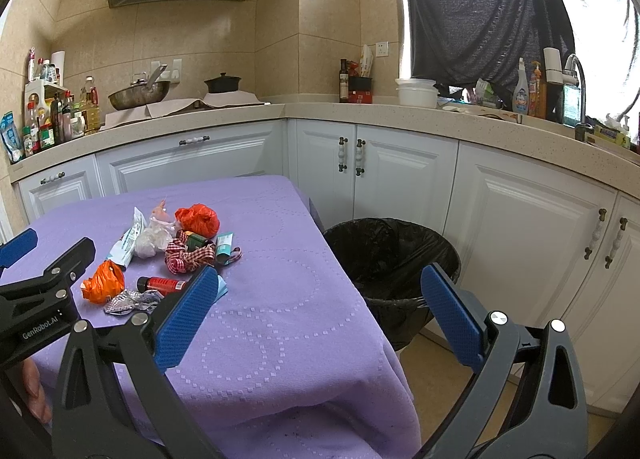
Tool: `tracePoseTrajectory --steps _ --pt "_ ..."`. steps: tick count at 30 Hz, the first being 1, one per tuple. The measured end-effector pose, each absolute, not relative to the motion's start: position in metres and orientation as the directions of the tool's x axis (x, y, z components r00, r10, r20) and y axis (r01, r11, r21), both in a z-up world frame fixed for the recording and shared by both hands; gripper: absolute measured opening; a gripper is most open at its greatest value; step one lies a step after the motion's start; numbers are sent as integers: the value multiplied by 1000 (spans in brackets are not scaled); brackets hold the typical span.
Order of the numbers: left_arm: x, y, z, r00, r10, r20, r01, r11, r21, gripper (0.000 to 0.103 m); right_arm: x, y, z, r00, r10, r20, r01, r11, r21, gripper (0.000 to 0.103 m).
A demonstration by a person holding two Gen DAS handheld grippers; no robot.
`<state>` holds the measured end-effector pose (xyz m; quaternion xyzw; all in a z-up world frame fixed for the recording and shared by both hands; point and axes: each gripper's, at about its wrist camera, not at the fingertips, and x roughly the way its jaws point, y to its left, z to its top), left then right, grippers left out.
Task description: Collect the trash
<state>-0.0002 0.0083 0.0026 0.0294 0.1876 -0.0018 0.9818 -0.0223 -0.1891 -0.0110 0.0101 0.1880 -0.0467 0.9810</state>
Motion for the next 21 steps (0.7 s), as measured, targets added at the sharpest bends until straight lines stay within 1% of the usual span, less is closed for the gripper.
tracePoseTrajectory --steps 13,21 --pt "0 9 2 928 9 -373 13 998 56 97 -20 -190 -14 924 -86 -373 93 996 -1 99" --pt "3 25 -8 911 48 -410 -24 998 62 97 -12 -177 -20 922 -47 -383 51 999 -1 99"
